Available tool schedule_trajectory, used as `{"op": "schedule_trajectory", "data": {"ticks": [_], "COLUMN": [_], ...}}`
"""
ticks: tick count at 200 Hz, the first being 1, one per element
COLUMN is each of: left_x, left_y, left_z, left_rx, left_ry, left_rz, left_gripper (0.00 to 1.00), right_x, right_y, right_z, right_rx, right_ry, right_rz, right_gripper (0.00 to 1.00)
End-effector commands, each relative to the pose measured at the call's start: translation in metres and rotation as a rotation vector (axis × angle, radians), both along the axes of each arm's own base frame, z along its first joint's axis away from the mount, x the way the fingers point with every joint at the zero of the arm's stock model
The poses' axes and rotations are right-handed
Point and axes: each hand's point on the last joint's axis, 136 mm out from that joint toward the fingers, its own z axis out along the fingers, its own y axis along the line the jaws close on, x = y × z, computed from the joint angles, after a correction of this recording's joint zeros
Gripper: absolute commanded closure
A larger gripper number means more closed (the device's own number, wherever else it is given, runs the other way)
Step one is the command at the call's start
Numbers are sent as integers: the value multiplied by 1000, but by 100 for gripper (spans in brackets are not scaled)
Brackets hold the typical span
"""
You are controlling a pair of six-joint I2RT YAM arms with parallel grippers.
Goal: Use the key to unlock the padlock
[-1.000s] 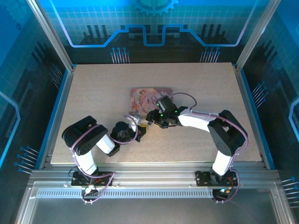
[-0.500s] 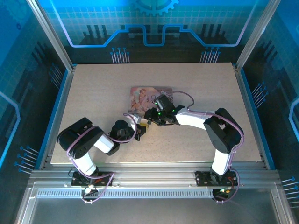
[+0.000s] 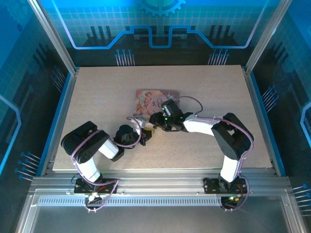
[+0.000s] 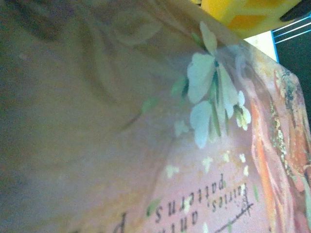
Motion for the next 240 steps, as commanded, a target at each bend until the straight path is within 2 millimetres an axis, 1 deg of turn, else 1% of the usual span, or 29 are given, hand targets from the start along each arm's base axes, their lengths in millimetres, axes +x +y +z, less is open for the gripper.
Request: {"op": "schedule_trajectory", "data": {"ticks": [1,28,47,80,103,123,137,179,212,220,240], "left_x": [7,9,9,10,10,10,10,10,12,13,15], "left_y": [-5,-3,-3,-1,-1,-1,-1,-1,-1,0,4], "left_z": [24,25,26,28,29,29,28,28,30,31,32], "left_rx": [-101,-118,-125,-140,-146,-150,-151,-152,-169,-175,-189], "left_ry": [-54,-50,-46,-41,-36,-35,-31,-29,-4,4,29], "left_rz": [-8,-3,-6,-9,-11,-12,-12,-15,-18,-13,-3], "left_gripper": [100,100,100,100,100,100,100,100,100,90,75], "right_x": [-32,-30,-30,-36,-37,-36,-35,-35,-34,-34,-32], "right_y": [-10,-10,-10,-9,-6,-4,-4,-8,-9,-9,-10], "right_z": [-32,-20,-16,-25,-29,-26,-24,-22,-22,-22,-21], "right_rx": [-27,-13,-22,-62,-50,-45,-49,-74,-73,-72,-69], "right_ry": [149,95,74,92,102,94,88,93,93,93,95], "right_rz": [-19,-12,6,33,37,36,34,24,18,17,9], "right_gripper": [46,45,44,43,47,55,64,86,99,100,100]}}
